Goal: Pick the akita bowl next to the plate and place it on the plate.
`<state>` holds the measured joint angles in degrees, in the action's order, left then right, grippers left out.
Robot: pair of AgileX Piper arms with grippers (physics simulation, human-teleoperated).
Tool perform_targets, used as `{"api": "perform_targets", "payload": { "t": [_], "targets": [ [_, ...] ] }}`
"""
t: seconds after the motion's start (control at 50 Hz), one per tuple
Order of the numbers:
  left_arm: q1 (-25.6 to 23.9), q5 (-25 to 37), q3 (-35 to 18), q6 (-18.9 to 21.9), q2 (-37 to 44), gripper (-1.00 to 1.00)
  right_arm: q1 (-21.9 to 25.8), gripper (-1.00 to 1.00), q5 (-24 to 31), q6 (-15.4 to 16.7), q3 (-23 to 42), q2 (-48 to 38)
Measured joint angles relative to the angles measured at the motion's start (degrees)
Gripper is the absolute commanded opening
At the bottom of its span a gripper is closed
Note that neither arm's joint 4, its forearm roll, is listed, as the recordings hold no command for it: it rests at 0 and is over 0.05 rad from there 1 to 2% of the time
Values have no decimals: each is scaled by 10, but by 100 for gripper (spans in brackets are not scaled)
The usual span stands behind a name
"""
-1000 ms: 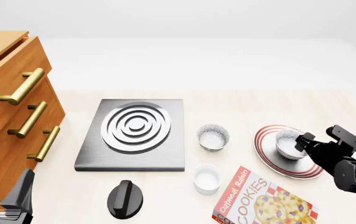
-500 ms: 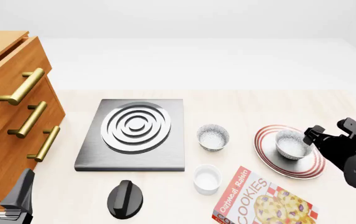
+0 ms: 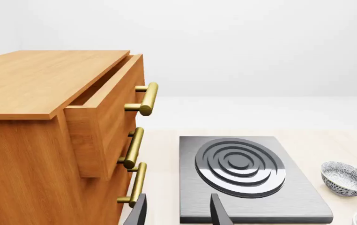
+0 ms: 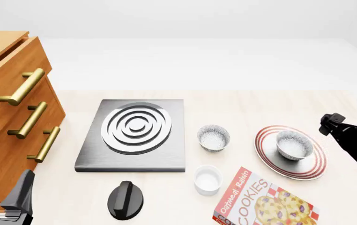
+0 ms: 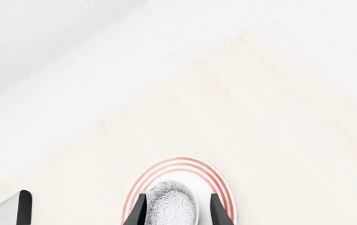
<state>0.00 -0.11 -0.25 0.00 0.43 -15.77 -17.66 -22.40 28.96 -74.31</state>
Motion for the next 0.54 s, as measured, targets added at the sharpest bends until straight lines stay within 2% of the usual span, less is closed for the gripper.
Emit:
{"api": "perform_targets", "payload": {
  "t": [0.54],
  "targets": [
    [0,0,0,0,0,100,11,100,42,25,-25,175]
  ]
}}
